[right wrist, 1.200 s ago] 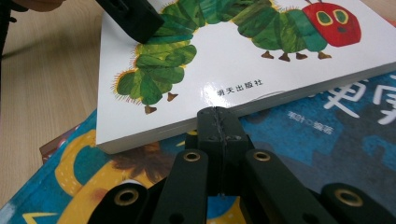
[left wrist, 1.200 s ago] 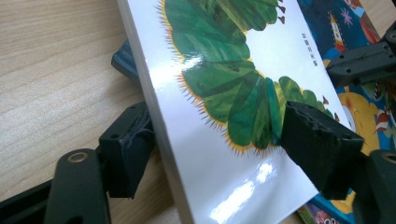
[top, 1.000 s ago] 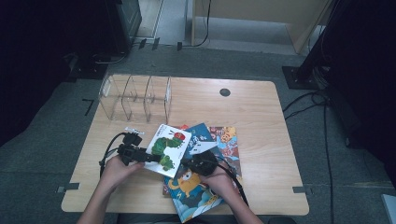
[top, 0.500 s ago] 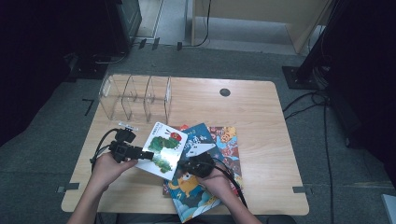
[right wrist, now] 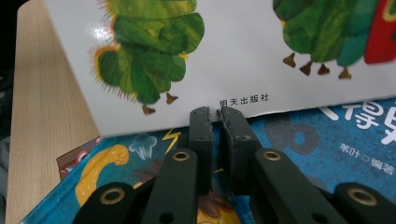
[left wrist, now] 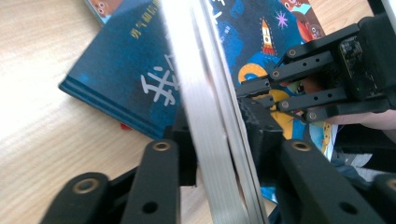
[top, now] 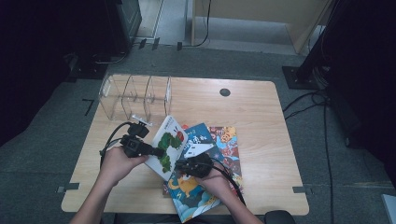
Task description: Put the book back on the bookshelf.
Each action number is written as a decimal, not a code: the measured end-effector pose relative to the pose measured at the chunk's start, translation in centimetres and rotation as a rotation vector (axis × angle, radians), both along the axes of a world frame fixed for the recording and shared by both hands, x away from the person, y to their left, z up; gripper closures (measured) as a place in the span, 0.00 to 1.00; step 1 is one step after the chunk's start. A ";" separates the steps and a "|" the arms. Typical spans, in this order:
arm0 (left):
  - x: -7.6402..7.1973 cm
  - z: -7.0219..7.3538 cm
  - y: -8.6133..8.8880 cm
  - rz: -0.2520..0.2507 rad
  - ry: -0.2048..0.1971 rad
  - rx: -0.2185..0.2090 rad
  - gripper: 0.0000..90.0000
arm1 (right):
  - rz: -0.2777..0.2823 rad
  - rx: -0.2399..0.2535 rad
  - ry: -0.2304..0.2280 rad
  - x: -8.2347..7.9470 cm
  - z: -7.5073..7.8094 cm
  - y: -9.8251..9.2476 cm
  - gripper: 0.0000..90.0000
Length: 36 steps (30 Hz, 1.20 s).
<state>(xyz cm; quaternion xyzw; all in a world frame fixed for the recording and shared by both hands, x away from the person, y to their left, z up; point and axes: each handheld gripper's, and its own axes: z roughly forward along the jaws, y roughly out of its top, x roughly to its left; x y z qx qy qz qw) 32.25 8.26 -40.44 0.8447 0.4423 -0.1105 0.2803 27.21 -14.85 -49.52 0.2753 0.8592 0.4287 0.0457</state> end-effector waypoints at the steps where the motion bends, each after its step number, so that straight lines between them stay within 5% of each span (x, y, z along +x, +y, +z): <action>1: 0.2 0.1 0.1 0.000 0.004 0.001 0.81 | 0.003 0.000 -0.003 0.0 0.0 0.0 0.91; 8: 0.2 1.8 0.8 -0.026 -0.059 0.050 0.85 | -0.038 -0.075 -0.052 0.5 0.5 -1.6 0.81; 13: 0.0 3.3 2.5 0.024 -0.129 0.114 0.85 | -0.074 -0.089 -0.063 0.7 0.5 -2.8 0.73; 23: 0.8 4.6 5.2 0.130 -0.187 0.097 0.85 | -0.073 -0.076 -0.110 0.4 0.0 -3.1 0.66; 36: 3.5 8.0 5.3 0.209 -0.229 0.091 0.85 | -0.078 -0.071 -0.110 0.5 0.0 -3.1 0.67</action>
